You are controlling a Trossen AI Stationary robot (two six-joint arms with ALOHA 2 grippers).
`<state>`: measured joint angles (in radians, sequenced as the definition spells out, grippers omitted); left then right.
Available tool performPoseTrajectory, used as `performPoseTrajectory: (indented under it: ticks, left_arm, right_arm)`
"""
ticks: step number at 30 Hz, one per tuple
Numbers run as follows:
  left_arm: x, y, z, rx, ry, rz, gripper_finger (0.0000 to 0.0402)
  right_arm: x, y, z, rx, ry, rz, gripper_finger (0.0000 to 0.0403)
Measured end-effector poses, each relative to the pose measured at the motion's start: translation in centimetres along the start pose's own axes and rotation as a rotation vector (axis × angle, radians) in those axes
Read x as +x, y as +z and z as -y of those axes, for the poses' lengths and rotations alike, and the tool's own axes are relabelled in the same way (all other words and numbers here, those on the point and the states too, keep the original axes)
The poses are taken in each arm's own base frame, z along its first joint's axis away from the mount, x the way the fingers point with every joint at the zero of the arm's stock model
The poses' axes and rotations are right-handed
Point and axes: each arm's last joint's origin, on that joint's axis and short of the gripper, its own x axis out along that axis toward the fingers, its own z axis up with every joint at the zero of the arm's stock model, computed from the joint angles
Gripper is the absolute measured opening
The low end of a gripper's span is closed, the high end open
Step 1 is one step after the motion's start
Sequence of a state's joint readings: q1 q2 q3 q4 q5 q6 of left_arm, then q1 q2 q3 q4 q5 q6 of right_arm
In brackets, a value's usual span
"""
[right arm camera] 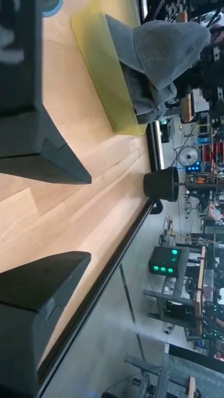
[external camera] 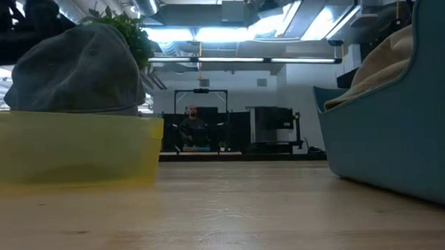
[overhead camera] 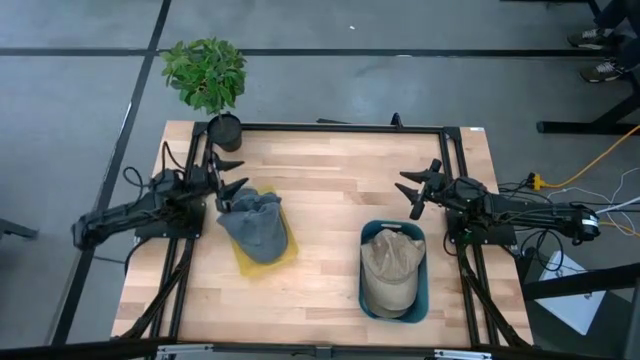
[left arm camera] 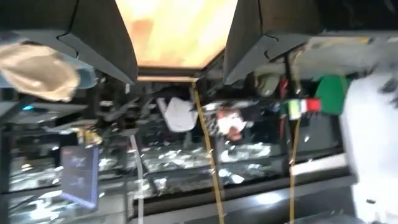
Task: Pick & Place hat
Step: Return to Home Position
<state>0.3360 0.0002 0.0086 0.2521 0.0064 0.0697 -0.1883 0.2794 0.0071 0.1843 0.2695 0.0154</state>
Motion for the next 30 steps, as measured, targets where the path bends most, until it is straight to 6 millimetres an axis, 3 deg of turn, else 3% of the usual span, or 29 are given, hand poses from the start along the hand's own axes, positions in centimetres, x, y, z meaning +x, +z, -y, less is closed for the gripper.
performPoseTrajectory:
  ticks: [6, 9, 30]
  left_arm:
    - [-0.4, -2.1, -1.5, -0.076, 0.201, -0.214, 0.0235]
    - [-0.4, -2.3, -2.1, -0.072, 0.294, -0.230, 0.0235]
    - [-0.5, -2.5, -2.4, 0.035, 0.281, -0.272, 0.0235]
  right_arm:
    - [0.0, -0.5, 0.0, -0.015, -0.001, -0.051, 0.0186]
    - [0.0, -0.8, 0.0, -0.023, -0.001, -0.082, 0.0186]
    - [-0.2, -1.0, 0.8, -0.122, -0.279, -0.105, 0.0186]
